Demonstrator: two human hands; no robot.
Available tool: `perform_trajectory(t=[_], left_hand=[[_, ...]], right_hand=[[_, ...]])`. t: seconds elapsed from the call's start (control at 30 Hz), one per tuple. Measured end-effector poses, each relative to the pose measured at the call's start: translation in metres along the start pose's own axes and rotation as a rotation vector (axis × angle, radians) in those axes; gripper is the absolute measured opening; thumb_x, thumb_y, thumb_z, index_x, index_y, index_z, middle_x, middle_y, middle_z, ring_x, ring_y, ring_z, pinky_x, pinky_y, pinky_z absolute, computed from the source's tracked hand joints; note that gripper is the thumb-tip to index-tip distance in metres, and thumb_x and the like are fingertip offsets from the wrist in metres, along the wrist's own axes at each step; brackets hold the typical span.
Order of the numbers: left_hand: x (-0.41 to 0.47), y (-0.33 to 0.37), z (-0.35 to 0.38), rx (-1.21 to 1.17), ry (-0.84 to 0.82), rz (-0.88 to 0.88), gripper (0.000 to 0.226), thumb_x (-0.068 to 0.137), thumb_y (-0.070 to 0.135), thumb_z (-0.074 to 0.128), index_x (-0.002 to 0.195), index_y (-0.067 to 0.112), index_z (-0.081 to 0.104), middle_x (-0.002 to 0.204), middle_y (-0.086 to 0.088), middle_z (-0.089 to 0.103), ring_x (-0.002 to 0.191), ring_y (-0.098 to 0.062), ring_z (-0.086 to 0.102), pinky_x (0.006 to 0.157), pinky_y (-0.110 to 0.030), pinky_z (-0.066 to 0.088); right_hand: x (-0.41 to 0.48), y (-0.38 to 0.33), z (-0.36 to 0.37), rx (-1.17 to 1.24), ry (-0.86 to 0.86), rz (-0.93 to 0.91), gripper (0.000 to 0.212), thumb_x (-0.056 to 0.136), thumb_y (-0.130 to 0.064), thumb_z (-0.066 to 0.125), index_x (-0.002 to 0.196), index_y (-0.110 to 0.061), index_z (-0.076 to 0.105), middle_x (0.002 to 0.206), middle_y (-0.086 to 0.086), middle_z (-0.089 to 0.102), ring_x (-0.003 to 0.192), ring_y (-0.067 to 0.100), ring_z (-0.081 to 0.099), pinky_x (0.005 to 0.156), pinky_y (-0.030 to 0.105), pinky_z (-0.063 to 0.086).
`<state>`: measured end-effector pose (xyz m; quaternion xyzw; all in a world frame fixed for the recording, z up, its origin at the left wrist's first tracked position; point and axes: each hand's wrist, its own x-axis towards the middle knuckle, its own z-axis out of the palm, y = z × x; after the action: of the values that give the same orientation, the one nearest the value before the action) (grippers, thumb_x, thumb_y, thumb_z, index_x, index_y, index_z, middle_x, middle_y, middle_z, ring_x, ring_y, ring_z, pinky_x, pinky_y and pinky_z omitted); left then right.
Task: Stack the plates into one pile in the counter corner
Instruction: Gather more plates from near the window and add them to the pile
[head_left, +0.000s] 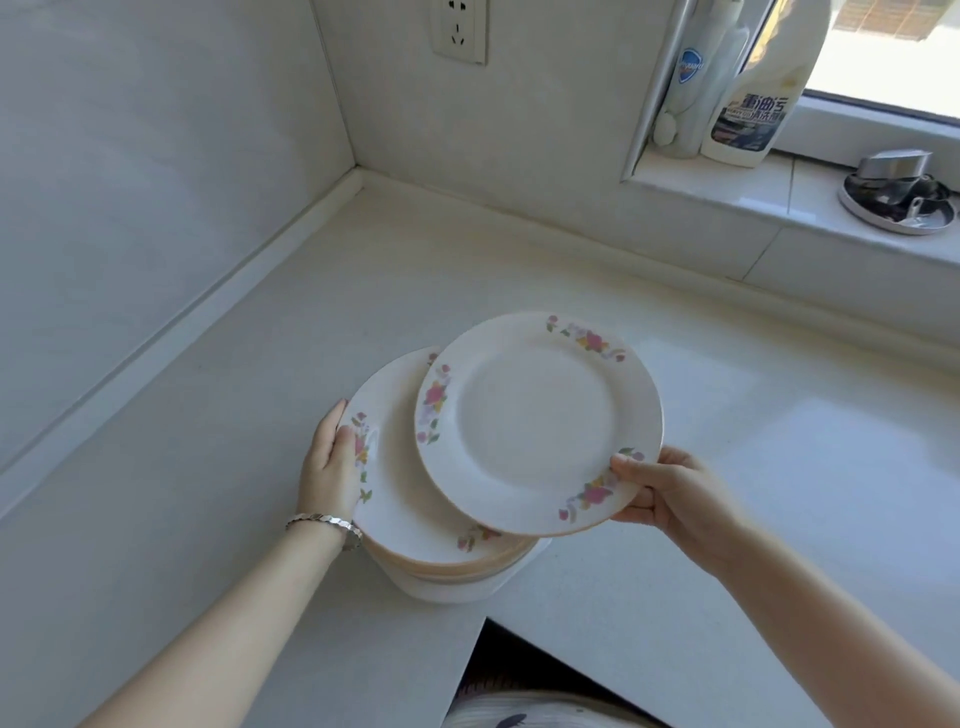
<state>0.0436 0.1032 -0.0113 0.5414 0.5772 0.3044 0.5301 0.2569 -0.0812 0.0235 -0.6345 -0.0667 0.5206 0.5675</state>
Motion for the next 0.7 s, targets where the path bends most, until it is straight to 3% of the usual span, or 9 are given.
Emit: perform_trajectory(t=[0.2,0.3,0.47,0.53,0.63,0.7], left_hand=[[-0.001,-0.002,-0.001,-0.071,0.025,-0.013,0.042,0.096,0.008,0.036,0.134,0.018,0.049,0.137,0.001,0.051,0.121,-0.013,0.049,0.104,-0.025,0.036],[0.001,-0.003,0.000,-0.137,0.040,-0.046,0.039,0.096,0.009,0.037,0.131,0.016,0.052,0.138,-0.005,0.053,0.126,-0.020,0.051,0.111,-0.037,0.037],[0.002,-0.003,0.001,-0.149,0.018,-0.006,0.038,0.099,0.017,0.037,0.134,0.015,0.049,0.138,-0.004,0.052,0.127,-0.020,0.050,0.112,-0.038,0.036],[0.003,-0.004,0.000,-0.153,0.003,-0.005,0.038,0.099,0.015,0.037,0.135,0.013,0.047,0.136,-0.005,0.053,0.123,-0.019,0.052,0.104,-0.030,0.041],[0.005,-0.004,-0.001,-0.112,-0.023,-0.013,0.038,0.099,0.015,0.036,0.136,0.016,0.046,0.120,-0.002,0.056,0.105,-0.015,0.053,0.067,-0.003,0.045],[0.005,-0.003,-0.001,-0.071,-0.028,-0.011,0.040,0.099,0.012,0.035,0.137,0.017,0.045,0.113,0.003,0.054,0.102,-0.013,0.050,0.056,0.001,0.041]], right_hand=[[-0.002,0.010,0.025,-0.072,-0.050,0.026,0.014,0.088,0.001,0.052,0.078,-0.002,0.062,0.062,0.009,0.073,0.052,0.018,0.070,0.050,0.028,0.057],[0.000,0.009,0.034,-0.150,-0.034,-0.004,0.012,0.089,-0.002,0.052,0.080,-0.003,0.060,0.061,0.009,0.071,0.048,0.017,0.068,0.044,0.024,0.053],[0.006,0.014,0.040,-0.533,0.006,0.007,0.027,0.089,-0.017,0.056,0.063,-0.009,0.052,0.043,0.000,0.049,0.033,0.012,0.039,0.035,0.018,0.029],[0.009,0.017,0.042,-0.627,0.003,0.045,0.031,0.086,-0.025,0.059,0.057,-0.013,0.052,0.043,-0.003,0.043,0.037,0.011,0.033,0.038,0.019,0.027],[0.012,0.017,0.045,-0.821,0.052,0.037,0.036,0.083,-0.038,0.060,0.055,-0.016,0.055,0.043,-0.007,0.043,0.043,0.013,0.037,0.047,0.023,0.030],[0.015,0.013,0.046,-0.918,0.128,-0.025,0.039,0.084,-0.047,0.056,0.070,-0.011,0.059,0.053,-0.003,0.051,0.048,0.014,0.044,0.050,0.025,0.033]])
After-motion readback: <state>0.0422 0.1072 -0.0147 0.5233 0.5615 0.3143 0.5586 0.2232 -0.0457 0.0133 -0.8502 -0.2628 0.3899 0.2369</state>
